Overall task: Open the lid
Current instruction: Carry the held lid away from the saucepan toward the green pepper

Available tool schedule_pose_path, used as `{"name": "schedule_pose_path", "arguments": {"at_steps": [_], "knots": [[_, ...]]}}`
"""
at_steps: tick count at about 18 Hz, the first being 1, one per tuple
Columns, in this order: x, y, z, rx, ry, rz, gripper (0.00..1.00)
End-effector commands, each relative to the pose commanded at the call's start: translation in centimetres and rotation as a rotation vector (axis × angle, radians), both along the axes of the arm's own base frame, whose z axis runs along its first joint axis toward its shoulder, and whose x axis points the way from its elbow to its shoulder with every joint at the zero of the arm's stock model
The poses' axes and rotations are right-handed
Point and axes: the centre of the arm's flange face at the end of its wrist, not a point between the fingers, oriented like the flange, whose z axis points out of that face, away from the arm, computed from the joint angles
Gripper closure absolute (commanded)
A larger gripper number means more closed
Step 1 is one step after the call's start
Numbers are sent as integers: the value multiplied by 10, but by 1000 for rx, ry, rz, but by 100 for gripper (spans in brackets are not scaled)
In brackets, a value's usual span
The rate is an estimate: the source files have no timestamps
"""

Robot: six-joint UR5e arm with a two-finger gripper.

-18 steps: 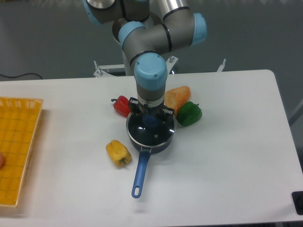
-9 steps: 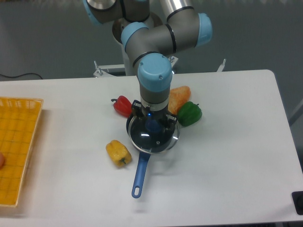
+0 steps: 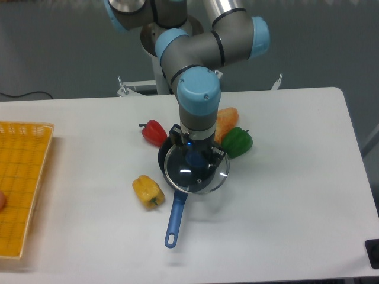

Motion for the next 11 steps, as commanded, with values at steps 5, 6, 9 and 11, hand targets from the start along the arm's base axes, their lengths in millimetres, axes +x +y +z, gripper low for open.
{"name": "schedule_pose_path", "arguments": {"at_steps": [5,6,9,11], "knots": [[-22,-13,1,11,6,-62,38],[-26,-15,3,13,9,-75,38],[-40,-26,4,16,11,-106,39],[-47,-32,4,17,12,-126,39]]}}
